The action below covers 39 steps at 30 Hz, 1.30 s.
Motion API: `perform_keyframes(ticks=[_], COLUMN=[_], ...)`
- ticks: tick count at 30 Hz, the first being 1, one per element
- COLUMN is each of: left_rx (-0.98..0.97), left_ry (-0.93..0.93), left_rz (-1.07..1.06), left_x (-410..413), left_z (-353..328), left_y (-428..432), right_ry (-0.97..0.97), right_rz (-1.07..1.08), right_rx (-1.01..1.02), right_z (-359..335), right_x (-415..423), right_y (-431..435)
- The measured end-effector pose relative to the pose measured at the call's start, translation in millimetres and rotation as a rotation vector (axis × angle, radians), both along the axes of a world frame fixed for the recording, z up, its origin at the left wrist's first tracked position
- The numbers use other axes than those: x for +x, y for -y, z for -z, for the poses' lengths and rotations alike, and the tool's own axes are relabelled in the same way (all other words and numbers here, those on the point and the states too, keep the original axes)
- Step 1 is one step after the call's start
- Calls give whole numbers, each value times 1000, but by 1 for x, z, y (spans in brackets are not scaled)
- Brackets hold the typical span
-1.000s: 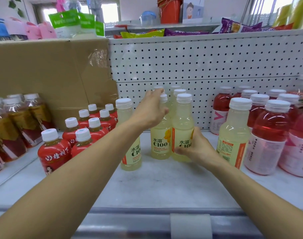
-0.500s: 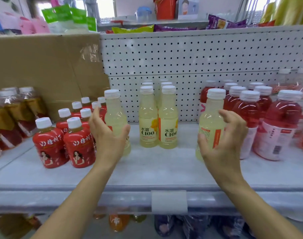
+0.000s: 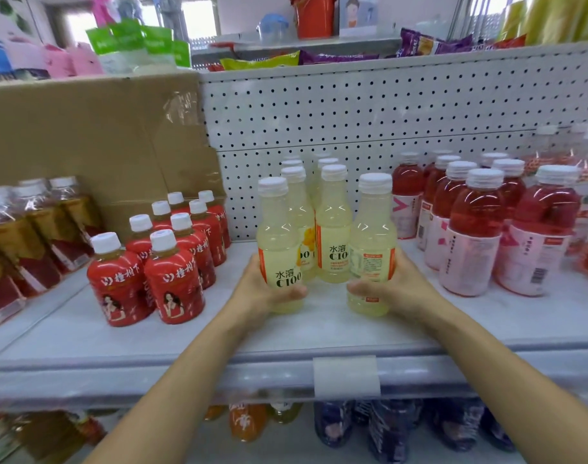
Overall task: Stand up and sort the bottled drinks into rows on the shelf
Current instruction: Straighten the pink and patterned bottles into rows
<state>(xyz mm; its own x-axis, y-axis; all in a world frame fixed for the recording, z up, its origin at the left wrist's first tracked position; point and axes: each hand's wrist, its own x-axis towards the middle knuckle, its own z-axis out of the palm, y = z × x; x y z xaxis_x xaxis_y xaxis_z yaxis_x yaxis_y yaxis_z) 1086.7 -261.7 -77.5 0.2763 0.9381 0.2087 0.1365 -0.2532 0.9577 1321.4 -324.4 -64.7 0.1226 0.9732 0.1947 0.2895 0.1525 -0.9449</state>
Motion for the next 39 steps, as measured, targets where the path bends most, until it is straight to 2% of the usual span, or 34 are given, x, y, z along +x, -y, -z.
perform_keyframes(ticks=[3, 7, 9, 14, 18, 21, 24, 29, 33, 39], left_rx=[-6, -11, -8, 43, 46, 46, 45, 40, 42, 54], left_ry=[-45, -60, -74, -117, -131, -139, -143, -105, -115, -72], left_rz=[29, -1, -13, -21, -26, -30, -44, -51, -48, 3], left_x=[-2, -2, -2, -2, -3, -2, -2, -2, 0, 0], left_z=[5, 14, 17, 22, 21, 20, 17, 12, 8, 6], left_y=[-7, -12, -12, -16, -15, -14, -8, -2, -2, 5], right_ry=[18, 55, 104, 278, 65, 35, 59, 142, 186, 286], right_rz=[-151, -214, -155, 173, 18, -21, 6, 172, 74, 103], right_rx=[-49, -114, -107, 11, -54, -50, -28, 54, 10, 60], right_z=[1, 1, 0, 5, 3, 3, 4, 9, 12, 12], right_x=[-9, -11, -17, -31, -23, -21, -27, -30, -24, -31], right_y=[3, 10, 11, 3, 8, 7, 4, -4, 2, 3])
